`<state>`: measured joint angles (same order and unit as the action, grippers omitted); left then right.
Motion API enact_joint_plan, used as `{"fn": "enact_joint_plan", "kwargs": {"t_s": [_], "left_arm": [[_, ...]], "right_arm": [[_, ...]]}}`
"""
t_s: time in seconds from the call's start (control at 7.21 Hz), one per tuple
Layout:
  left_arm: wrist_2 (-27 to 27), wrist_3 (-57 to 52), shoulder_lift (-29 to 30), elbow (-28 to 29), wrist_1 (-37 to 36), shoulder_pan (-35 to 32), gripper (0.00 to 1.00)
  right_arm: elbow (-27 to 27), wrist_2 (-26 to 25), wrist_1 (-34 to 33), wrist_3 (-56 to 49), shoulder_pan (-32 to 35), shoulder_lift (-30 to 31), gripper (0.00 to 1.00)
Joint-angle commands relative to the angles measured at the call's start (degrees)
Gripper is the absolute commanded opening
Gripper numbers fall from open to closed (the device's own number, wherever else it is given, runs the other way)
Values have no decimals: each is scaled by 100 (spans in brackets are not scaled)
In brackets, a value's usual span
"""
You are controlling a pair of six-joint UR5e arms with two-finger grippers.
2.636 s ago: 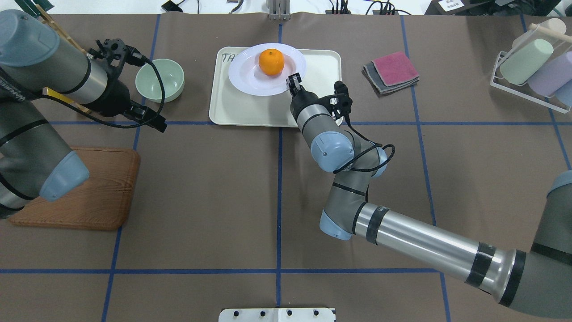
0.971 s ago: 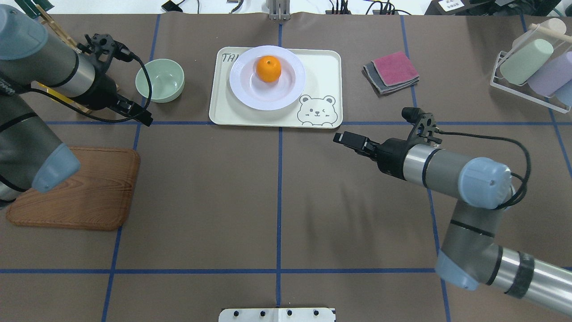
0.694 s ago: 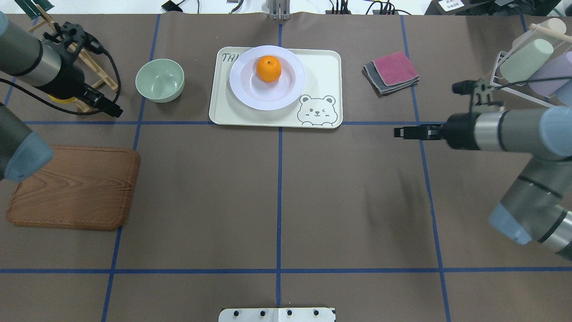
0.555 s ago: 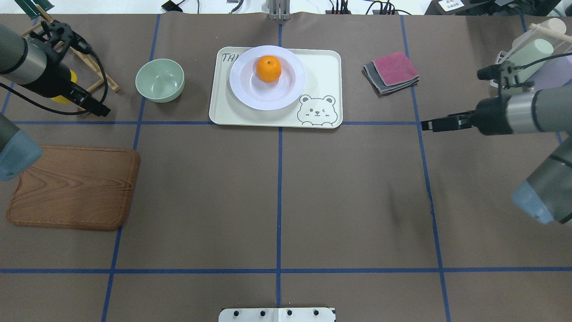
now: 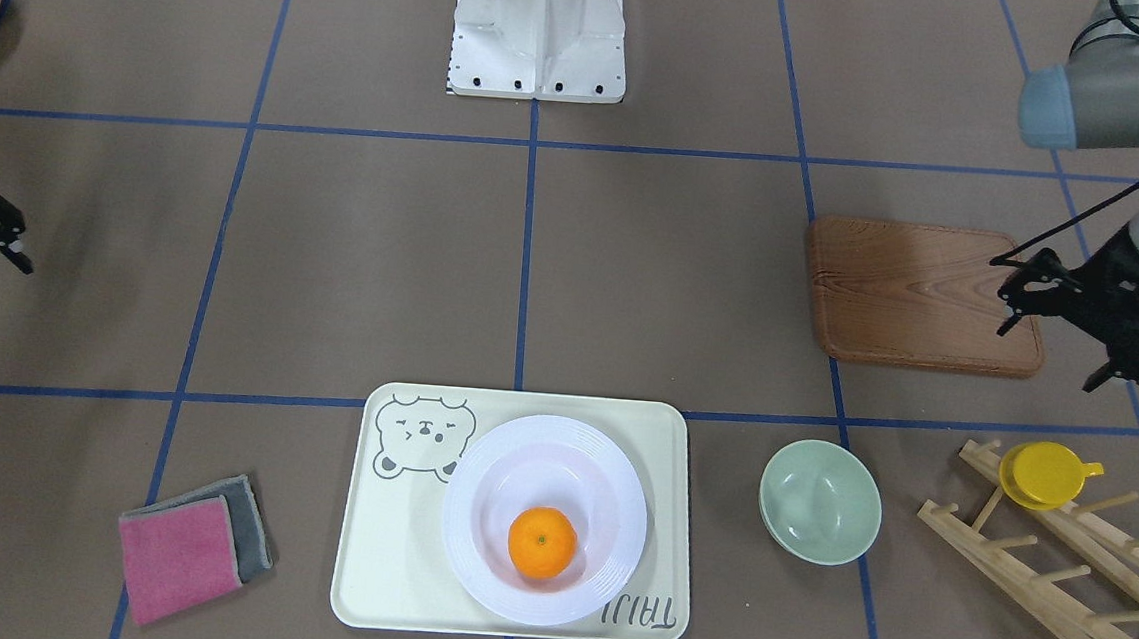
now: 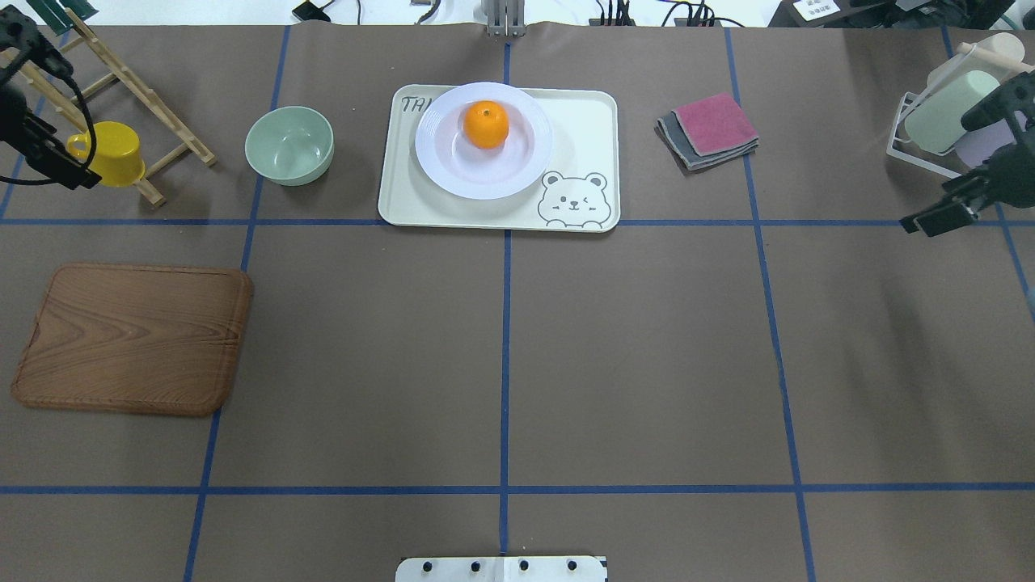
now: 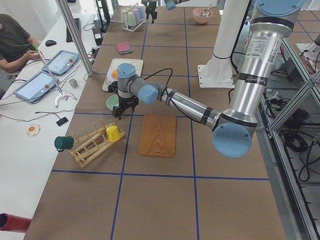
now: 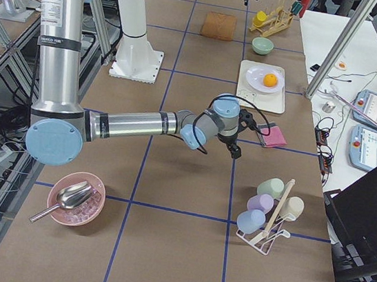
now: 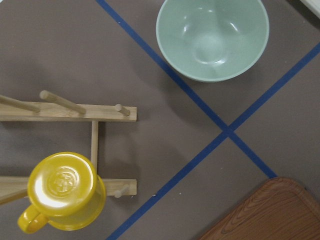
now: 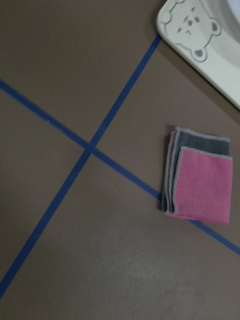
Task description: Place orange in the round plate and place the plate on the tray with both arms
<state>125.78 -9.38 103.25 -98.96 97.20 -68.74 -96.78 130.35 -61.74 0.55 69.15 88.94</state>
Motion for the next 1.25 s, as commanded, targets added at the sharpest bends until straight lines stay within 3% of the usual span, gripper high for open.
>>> {"fn": "enact_joint_plan", "kwargs": {"t_s": [0.0, 0.14, 0.42, 0.69, 0.83, 1.11], "left_arm": [[1073, -703, 11, 559, -324, -656, 99], [1132, -731, 20, 815, -620, -798, 99], [1194, -1475, 37, 1195, -911, -1193, 99], [1107, -1504, -23, 855, -984, -1203, 99], [1054, -1522, -650, 226, -984, -1421, 99], [432, -1470, -1042, -271, -1010, -1432, 99]], "right_arm": [[36, -10, -1744, -2173, 815, 19, 100], [45, -1, -2119, -2382, 1010, 27, 100], [184, 16, -2166, -2375, 1126, 88, 100], [273, 174, -2149, -2375, 1337, 254, 100], [221, 96, -2097, -2375, 1364, 447, 100], [273, 52, -2096, -2314, 1364, 467, 100]]}}
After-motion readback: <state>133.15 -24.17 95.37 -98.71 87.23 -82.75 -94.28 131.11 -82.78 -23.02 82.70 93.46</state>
